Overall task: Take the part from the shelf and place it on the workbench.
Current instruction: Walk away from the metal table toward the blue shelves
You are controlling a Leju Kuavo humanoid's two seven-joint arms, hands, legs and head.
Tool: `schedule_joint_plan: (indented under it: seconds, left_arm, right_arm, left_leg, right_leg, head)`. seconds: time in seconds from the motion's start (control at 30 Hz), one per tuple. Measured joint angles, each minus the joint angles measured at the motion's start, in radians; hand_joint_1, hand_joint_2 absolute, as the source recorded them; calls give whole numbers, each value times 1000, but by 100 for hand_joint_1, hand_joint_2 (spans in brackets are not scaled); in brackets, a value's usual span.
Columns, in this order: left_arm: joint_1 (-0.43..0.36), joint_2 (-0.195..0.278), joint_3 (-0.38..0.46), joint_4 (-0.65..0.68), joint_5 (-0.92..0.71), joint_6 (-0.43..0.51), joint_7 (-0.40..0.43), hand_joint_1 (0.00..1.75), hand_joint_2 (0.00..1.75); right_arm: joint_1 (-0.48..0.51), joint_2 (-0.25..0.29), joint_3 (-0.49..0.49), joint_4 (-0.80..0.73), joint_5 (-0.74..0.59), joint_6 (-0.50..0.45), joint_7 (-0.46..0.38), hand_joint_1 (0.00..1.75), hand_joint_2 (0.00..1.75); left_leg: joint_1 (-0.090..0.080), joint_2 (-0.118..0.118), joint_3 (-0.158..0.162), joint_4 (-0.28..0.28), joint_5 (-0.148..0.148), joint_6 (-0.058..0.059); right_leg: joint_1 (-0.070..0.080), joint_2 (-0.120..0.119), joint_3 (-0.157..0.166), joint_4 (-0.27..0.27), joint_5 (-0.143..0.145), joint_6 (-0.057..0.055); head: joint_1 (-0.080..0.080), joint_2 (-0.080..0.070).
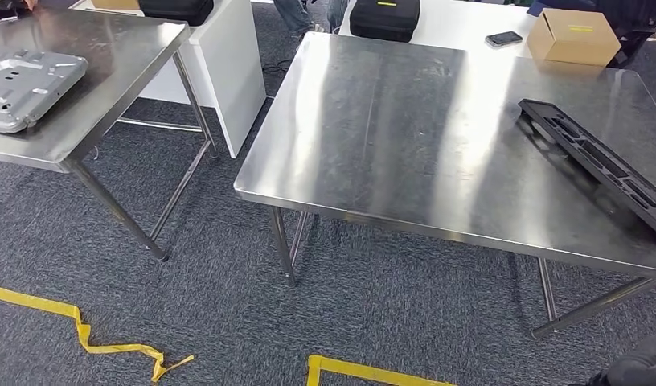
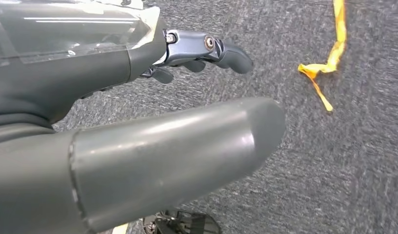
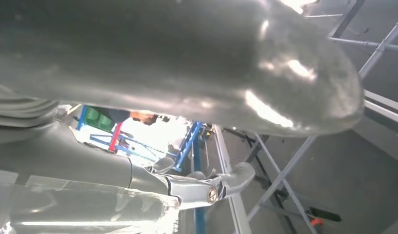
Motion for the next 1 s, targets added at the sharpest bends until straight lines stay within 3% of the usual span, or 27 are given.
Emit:
schedule_joint_plan:
  seconds: [0.07,0.1,0.17,0.23,0.27,0.3,0.33,0.4,0.47,0.5,0.57,0.6,0.63,0.67,0.73,0.77,0.8,0.83,0.87,0.93,1.0]
  left_arm:
    - [2,-1,7,0,9,4,0,0,0]
    - [3,-3,11,0,12,5,0,0,0]
    - [4,-6,19,0,18,8,0,0,0]
    - [6,-9,26,0,22,10,1,0,0]
    - [8,-11,29,0,21,10,2,0,0]
    - [11,-13,32,0,18,8,3,0,0]
    - [14,-15,34,0,13,5,5,0,0]
    - [15,-18,37,0,0,-3,7,0,0]
    - [10,-19,38,0,-8,-5,7,0,0]
    - [9,-19,40,0,-10,-5,7,0,0]
    - [14,-18,43,3,-12,-3,6,0,0]
    - [17,-17,44,5,-13,-3,6,0,0]
    - [19,-16,44,8,-16,-2,6,0,0]
    - [20,-15,45,10,-19,-2,6,0,0]
    - [20,-14,44,12,-25,-2,6,0,0]
    - [19,-13,44,13,-27,-1,6,0,0]
    - [19,-12,44,14,-29,-1,6,0,0]
    - [19,-11,44,14,-30,-1,7,0,0]
    - [19,-9,44,15,-30,-1,8,0,0]
    - [18,-6,44,15,-30,-1,13,0,0]
    - [16,-3,44,16,-30,0,19,0,0]
  right_arm:
    - [13,8,-9,3,-30,0,10,0,0]
    - [20,12,-17,7,-48,0,17,0,0]
    - [35,28,-39,28,-81,1,45,0,0]
    - [46,53,-65,76,-90,9,104,0,0]
    - [50,70,-80,112,-82,25,147,0,0]
    - [45,90,-99,175,-76,54,203,0,0]
    - [22,109,-128,274,-80,92,260,0,0]
    - [-60,140,-212,587,-122,166,352,0,0]
    - [-135,152,-299,951,-154,203,361,0,0]
    - [-157,157,-327,1114,-144,212,361,0,0]
    - [-190,170,-349,1374,-93,233,410,0,0]
    - [-204,177,-349,1472,-62,248,450,0,0]
    - [-214,185,-346,1552,-34,265,489,0,0]
    - [-223,193,-342,1622,-9,282,525,0,0]
    - [-240,205,-328,1730,30,304,579,0,0]
    - [-248,208,-321,1773,47,309,596,0,0]
    - [-254,211,-311,1811,65,312,611,0,0]
    - [-259,212,-301,1841,84,315,621,0,0]
    - [-264,212,-288,1865,107,318,629,0,0]
    - [-271,213,-256,1901,159,323,636,0,0]
    - [-282,214,-219,1924,202,322,635,0,0]
  left_leg:
    - [-4,1,-9,-9,11,19]
    - [-4,3,-17,-15,21,32]
    - [-1,6,-38,-24,44,55]
    - [-2,8,-65,-24,64,60]
    - [-2,9,-77,-24,74,58]
    - [-1,9,-88,-23,83,56]
    - [0,12,-96,-23,92,52]
    - [5,14,-111,-22,109,42]
    - [4,6,-122,-21,127,30]
    - [2,0,-125,-21,136,23]
    - [0,-4,-130,-23,151,12]
    - [2,-4,-134,-19,148,8]
    - [4,-3,-142,-2,126,4]
    - [6,-2,-156,35,87,0]
    - [7,0,-195,163,-18,-7]
    - [7,0,-210,227,-53,-8]
    - [7,0,-212,265,-66,-8]
    - [7,0,-195,265,-58,-6]
    - [7,0,-158,227,-37,-3]
    - [4,-1,-55,86,3,12]
    - [-2,0,2,-6,11,25]
  right_leg:
    - [-1,-1,-6,0,9,17]
    - [-1,1,-13,8,1,20]
    - [-1,6,-45,76,-58,13]
    - [-2,11,-86,206,-138,4]
    - [-3,12,-96,260,-159,9]
    - [-4,13,-89,282,-158,19]
    - [-5,13,-65,265,-141,32]
    - [-11,14,34,129,-91,54]
    - [-9,14,125,-16,-81,51]
    - [-6,13,142,-49,-87,45]
    - [-3,12,130,-50,-85,31]
    - [-7,12,123,-47,-80,22]
    - [-11,11,114,-44,-73,11]
    - [-14,10,105,-43,-65,-2]
    - [-10,7,86,-42,-49,-21]
    - [-6,5,76,-40,-41,-25]
    - [-3,5,67,-38,-34,-27]
    - [-1,5,57,-35,-28,-27]
    - [1,5,48,-30,-24,-26]
    - [5,7,33,-19,-19,-23]
    - [9,7,23,-11,-14,-14]
  head:
    - [0,0]
    - [0,0]
    - [3,0]
    - [7,0]
    - [8,0]
    - [7,0]
    - [7,0]
    - [11,0]
    - [17,0]
    - [19,0]
    - [20,0]
    - [19,0]
    - [17,0]
    - [15,0]
    - [14,0]
    - [14,0]
    - [14,0]
    - [14,0]
    - [13,0]
    - [13,0]
    - [14,0]
